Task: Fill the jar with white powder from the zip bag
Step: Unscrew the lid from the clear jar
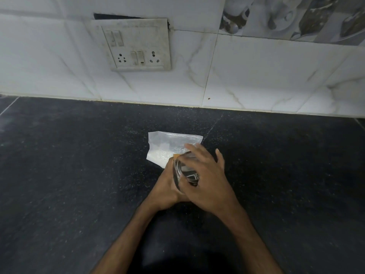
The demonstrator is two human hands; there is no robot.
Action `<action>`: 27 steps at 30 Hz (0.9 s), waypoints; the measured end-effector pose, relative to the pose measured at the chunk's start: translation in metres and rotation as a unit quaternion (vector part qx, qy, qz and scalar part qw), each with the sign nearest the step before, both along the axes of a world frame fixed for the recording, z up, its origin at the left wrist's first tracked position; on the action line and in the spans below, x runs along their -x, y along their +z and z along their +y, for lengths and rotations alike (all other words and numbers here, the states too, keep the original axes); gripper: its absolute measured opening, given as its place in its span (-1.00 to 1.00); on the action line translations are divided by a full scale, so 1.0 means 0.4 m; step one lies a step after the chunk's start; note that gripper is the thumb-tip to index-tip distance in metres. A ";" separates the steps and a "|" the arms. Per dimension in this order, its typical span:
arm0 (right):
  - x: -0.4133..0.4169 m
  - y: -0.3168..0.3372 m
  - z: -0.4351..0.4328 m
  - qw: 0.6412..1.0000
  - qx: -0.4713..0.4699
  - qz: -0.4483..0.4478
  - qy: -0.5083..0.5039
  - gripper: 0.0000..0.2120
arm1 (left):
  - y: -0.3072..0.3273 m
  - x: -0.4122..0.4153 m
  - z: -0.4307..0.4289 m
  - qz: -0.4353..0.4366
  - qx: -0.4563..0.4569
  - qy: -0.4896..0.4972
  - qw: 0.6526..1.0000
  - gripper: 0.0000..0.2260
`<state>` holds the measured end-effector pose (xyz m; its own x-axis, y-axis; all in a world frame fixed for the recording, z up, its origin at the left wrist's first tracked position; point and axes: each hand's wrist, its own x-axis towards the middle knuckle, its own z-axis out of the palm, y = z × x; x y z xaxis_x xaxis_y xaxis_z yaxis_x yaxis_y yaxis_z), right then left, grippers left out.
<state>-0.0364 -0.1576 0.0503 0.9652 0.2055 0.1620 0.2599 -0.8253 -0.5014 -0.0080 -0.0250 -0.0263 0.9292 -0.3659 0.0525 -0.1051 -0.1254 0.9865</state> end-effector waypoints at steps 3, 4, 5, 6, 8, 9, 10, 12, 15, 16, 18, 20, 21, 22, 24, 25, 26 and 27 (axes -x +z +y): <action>0.012 -0.004 0.018 0.995 -0.017 -0.043 -0.088 -0.53 | -0.007 -0.003 0.000 0.009 -0.001 -0.005 1.000 -0.19; 0.014 -0.013 0.028 0.993 -0.020 -0.043 -0.104 -0.54 | -0.011 -0.003 0.001 0.011 -0.003 0.000 1.000 -0.21; 0.015 -0.023 0.033 0.993 -0.020 -0.042 -0.104 -0.56 | -0.013 -0.002 0.000 0.009 -0.006 0.006 1.000 -0.24; 0.014 -0.031 0.035 0.995 -0.018 -0.040 -0.087 -0.56 | -0.016 -0.002 0.000 0.007 -0.006 0.009 1.000 -0.28; 0.006 -0.028 0.031 0.999 -0.005 -0.019 -0.037 -0.53 | -0.019 -0.003 0.000 0.012 -0.010 0.008 1.000 -0.33; 0.002 -0.022 0.026 1.000 0.000 -0.003 -0.015 -0.51 | -0.016 -0.003 0.000 0.015 -0.010 0.007 1.000 -0.32; -0.003 -0.017 0.021 1.000 -0.003 0.006 -0.003 -0.49 | -0.014 -0.003 0.000 0.016 -0.008 0.005 1.000 -0.31; -0.005 -0.017 0.019 0.999 -0.030 0.001 -0.016 -0.45 | -0.012 -0.002 -0.001 0.012 -0.004 -0.002 1.000 -0.29; -0.002 -0.042 0.030 0.997 -0.029 -0.031 -0.058 -0.51 | -0.016 -0.001 0.000 0.009 0.006 0.002 1.000 -0.24; -0.004 -0.052 0.029 0.998 -0.015 -0.046 -0.048 -0.56 | -0.020 -0.003 0.001 0.011 0.007 0.000 1.000 -0.23; -0.017 -0.052 0.010 0.999 0.003 -0.040 0.002 -0.59 | -0.028 -0.005 0.003 0.018 0.008 0.000 1.000 -0.21; -0.027 -0.035 -0.018 0.999 0.010 0.008 0.053 -0.51 | -0.033 -0.006 0.004 0.024 0.011 0.000 1.000 -0.19; -0.030 -0.029 -0.029 0.997 0.011 0.025 0.066 -0.45 | -0.034 -0.005 0.004 0.024 0.013 -0.002 1.000 -0.18; -0.028 -0.025 -0.033 0.998 0.011 0.025 0.064 -0.39 | -0.035 -0.005 0.004 0.021 0.012 -0.004 1.000 -0.18; -0.013 -0.025 -0.019 1.000 -0.015 -0.011 0.015 -0.37 | -0.033 -0.004 0.004 0.021 0.007 -0.007 1.000 -0.16; -0.004 -0.027 -0.005 0.999 -0.036 -0.037 -0.017 -0.43 | -0.030 -0.003 0.004 0.026 0.009 -0.006 1.000 -0.16; 0.001 -0.032 0.007 0.997 -0.044 -0.057 -0.038 -0.51 | -0.028 -0.002 0.003 0.027 0.010 -0.006 1.000 -0.19; 0.004 -0.034 0.017 0.996 -0.036 -0.066 -0.043 -0.56 | -0.024 -0.001 0.001 0.025 0.009 -0.003 1.000 -0.23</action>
<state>-0.0379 -0.1509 0.0367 0.9478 0.1059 0.3007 0.2573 -0.8110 -0.5254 -0.0074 -0.0245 -0.0360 0.9283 -0.3716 0.0136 -0.0571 -0.1065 0.9927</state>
